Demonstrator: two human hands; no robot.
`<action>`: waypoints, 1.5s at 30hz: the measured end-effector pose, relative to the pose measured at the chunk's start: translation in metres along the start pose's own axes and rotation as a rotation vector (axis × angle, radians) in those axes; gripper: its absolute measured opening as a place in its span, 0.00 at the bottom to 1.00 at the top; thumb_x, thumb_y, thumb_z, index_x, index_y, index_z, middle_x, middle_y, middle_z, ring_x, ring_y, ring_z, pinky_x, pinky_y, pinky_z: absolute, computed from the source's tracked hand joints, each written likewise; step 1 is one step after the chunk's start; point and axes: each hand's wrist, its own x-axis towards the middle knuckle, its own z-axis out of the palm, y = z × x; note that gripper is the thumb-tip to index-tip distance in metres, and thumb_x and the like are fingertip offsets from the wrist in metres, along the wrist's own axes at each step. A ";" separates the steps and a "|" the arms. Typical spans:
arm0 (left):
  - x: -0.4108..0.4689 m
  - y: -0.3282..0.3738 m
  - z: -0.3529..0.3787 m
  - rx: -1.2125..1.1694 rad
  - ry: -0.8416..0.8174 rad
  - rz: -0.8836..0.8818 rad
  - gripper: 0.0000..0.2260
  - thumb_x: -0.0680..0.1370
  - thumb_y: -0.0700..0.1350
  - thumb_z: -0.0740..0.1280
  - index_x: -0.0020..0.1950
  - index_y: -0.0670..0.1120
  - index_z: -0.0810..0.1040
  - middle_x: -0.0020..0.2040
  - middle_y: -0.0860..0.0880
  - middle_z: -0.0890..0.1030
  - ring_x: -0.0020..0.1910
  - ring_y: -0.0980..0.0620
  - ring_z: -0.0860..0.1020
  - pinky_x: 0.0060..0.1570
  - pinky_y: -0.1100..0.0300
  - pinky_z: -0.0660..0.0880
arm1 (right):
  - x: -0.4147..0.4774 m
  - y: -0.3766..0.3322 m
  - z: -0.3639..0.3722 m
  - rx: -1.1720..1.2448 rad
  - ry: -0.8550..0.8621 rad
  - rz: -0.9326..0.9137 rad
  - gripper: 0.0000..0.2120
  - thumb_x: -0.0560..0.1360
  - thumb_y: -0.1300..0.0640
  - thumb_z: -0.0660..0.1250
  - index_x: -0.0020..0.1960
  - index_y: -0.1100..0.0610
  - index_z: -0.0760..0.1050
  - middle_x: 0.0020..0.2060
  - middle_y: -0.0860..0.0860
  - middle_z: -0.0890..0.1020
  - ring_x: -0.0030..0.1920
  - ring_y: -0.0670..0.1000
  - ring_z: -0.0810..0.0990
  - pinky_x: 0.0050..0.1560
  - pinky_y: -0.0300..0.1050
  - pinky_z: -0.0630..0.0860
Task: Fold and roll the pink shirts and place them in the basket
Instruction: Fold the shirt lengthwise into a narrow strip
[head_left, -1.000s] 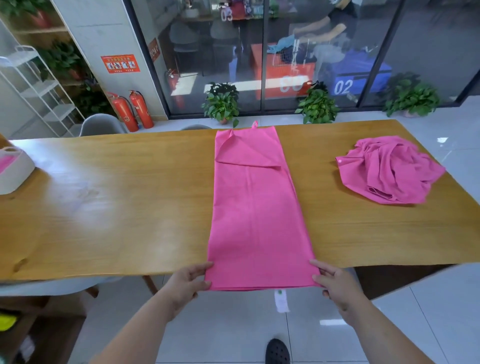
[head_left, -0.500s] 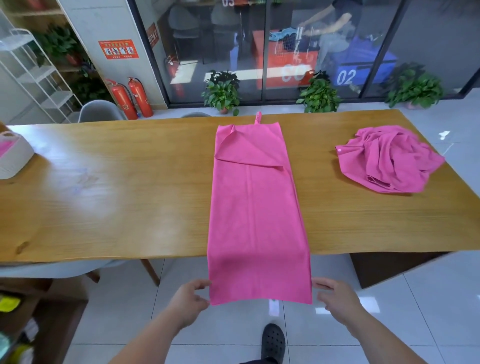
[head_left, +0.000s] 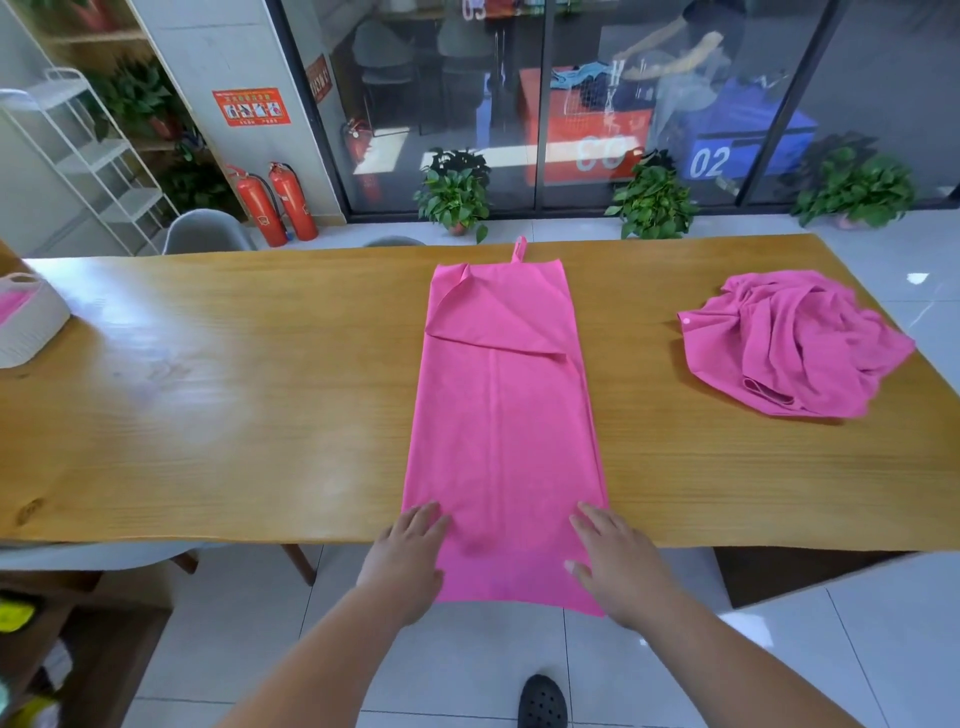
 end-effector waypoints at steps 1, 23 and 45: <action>0.002 0.002 -0.001 0.027 0.027 -0.005 0.29 0.83 0.54 0.64 0.83 0.53 0.61 0.83 0.50 0.61 0.80 0.46 0.62 0.77 0.48 0.65 | 0.001 -0.002 -0.001 -0.039 0.029 0.011 0.31 0.86 0.38 0.53 0.84 0.51 0.58 0.82 0.48 0.62 0.81 0.52 0.61 0.75 0.54 0.68; 0.037 -0.008 -0.025 0.073 0.034 -0.010 0.36 0.83 0.65 0.59 0.86 0.55 0.53 0.86 0.51 0.55 0.83 0.46 0.57 0.81 0.46 0.59 | 0.048 0.015 -0.025 -0.092 0.058 -0.122 0.38 0.81 0.30 0.40 0.84 0.48 0.59 0.82 0.46 0.65 0.80 0.51 0.64 0.80 0.53 0.61; 0.169 -0.076 -0.076 -0.098 0.083 0.024 0.38 0.82 0.67 0.59 0.87 0.57 0.48 0.87 0.52 0.42 0.86 0.44 0.41 0.84 0.44 0.50 | 0.184 -0.037 -0.123 -0.186 -0.046 -0.097 0.35 0.85 0.34 0.53 0.86 0.45 0.47 0.86 0.49 0.41 0.85 0.58 0.43 0.83 0.62 0.50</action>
